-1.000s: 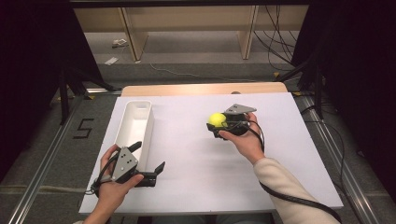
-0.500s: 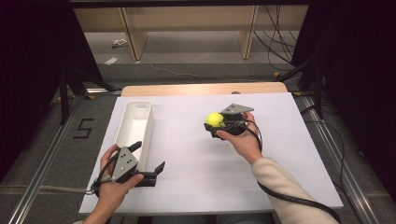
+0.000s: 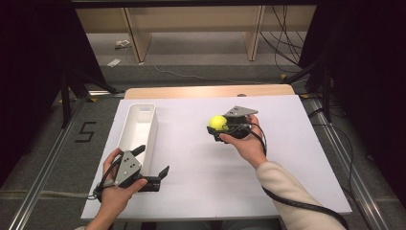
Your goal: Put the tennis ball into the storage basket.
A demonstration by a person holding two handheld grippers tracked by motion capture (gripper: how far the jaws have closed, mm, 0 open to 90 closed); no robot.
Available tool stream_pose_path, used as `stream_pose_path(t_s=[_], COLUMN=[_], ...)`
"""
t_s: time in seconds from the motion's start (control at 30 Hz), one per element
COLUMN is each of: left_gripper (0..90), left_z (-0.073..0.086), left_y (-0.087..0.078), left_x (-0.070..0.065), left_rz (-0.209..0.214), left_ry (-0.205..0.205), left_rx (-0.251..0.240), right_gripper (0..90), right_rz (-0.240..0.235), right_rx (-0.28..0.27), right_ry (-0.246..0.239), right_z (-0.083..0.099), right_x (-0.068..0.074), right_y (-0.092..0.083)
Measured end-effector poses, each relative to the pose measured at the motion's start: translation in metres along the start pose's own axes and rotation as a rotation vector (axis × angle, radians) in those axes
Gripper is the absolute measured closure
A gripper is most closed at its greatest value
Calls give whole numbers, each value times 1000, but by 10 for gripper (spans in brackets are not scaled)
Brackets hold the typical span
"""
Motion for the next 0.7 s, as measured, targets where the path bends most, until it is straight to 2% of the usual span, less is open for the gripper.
stream_pose_path(t_s=[0.7], left_gripper=[0], left_z=[0], left_y=[0], left_x=[0], left_rz=[0], left_ry=[0], left_rx=[-1], right_gripper=[270], right_rz=[-23], right_rx=[-12], right_ry=[-12], right_z=[-10], right_x=[13], right_y=[8])
Point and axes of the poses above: each handheld gripper's, and its own axes: y roughly forward along the jaws, z roughly out of its underside, x roughly to its left, the point moved 8 cm from there along y, roughly forward along the jaws, and after that the axes turned 4 degrees about -y, right-handed, at the moved point
